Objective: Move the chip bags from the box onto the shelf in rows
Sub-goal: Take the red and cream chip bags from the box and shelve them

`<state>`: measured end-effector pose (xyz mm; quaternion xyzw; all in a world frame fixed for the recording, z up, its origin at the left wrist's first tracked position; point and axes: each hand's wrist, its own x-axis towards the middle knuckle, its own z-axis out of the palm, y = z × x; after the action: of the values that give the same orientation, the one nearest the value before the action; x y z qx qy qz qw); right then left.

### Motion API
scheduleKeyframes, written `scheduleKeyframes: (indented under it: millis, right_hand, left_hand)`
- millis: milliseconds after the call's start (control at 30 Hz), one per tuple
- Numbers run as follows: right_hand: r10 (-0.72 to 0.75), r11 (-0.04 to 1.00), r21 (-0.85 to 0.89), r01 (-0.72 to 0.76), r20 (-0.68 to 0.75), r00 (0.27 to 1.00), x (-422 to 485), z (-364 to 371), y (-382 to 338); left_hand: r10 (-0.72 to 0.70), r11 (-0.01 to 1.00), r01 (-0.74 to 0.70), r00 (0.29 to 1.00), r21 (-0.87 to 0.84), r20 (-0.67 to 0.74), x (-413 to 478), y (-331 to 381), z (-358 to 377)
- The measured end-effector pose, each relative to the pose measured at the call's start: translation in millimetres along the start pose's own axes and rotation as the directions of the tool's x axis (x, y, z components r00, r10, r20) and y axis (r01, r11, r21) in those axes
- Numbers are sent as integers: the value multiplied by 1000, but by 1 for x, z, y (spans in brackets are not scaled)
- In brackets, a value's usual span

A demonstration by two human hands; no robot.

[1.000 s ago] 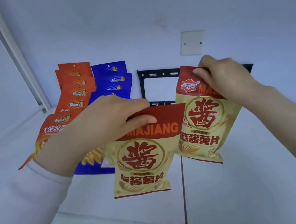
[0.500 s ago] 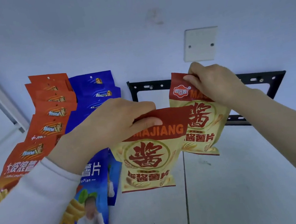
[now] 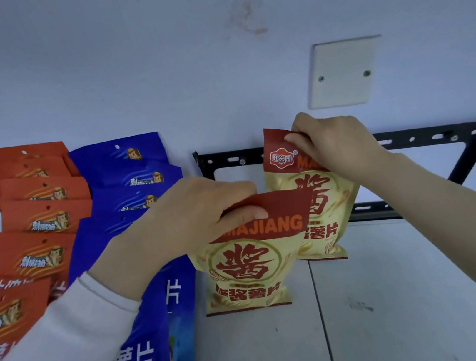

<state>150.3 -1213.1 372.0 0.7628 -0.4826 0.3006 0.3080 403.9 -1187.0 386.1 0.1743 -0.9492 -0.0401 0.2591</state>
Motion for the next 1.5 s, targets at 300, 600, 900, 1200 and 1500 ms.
scheduleKeyframes:
  millis: [300,600,900,1200,1500]
  right_hand:
    - [-98,990,-113,88,-91,991,11,22,18]
    - [-97,981,-181,66,-168,981,6,33,25]
    - [-86,989,-135,61,-189,978,5,35,26]
    - [-111,988,-128,86,-195,975,-4,52,22]
    - [-11,977,-213,-23,-156,988,-16,41,3]
  left_hand:
    - [-33,999,33,999,5,-24,13,-36,0]
    - [-58,965,62,998,255,-21,49,-81,15]
    - [66,841,67,972,537,-225,65,-118,32]
    - [128,787,167,897,594,-423,53,-126,52]
    - [-30,742,324,891,587,-453,39,-104,61]
